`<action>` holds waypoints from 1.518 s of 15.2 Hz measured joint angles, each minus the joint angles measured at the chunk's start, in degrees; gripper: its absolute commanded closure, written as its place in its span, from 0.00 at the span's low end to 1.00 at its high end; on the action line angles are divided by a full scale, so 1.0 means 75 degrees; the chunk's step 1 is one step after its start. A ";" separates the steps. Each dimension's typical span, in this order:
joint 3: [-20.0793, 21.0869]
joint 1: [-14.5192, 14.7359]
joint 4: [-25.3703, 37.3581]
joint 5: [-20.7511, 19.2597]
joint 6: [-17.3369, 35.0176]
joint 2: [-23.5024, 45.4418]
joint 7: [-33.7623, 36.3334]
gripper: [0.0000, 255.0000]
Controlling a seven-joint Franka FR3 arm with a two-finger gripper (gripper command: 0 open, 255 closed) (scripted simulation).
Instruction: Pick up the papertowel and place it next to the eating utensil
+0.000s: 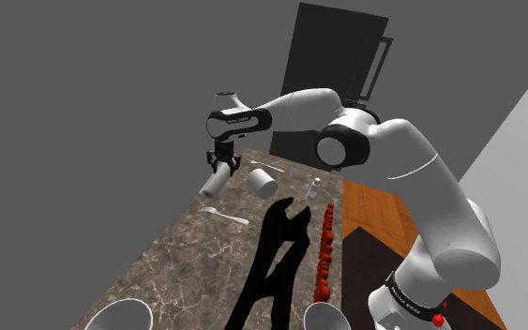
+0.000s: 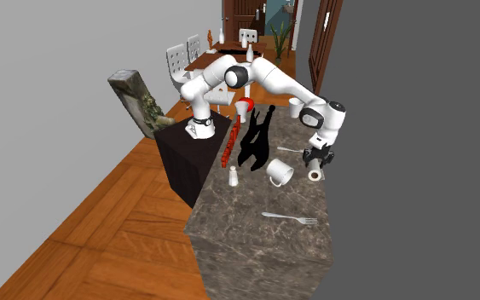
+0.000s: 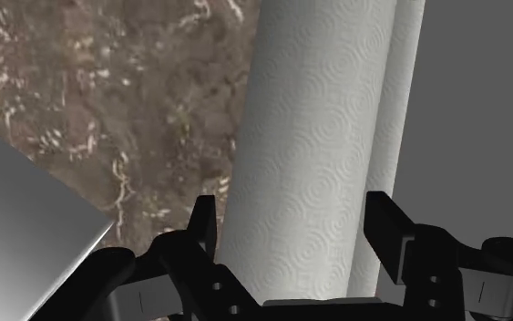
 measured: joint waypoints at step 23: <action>-0.0038 0.0717 -0.1481 -0.0198 -0.0443 -0.1916 0.0586 1.00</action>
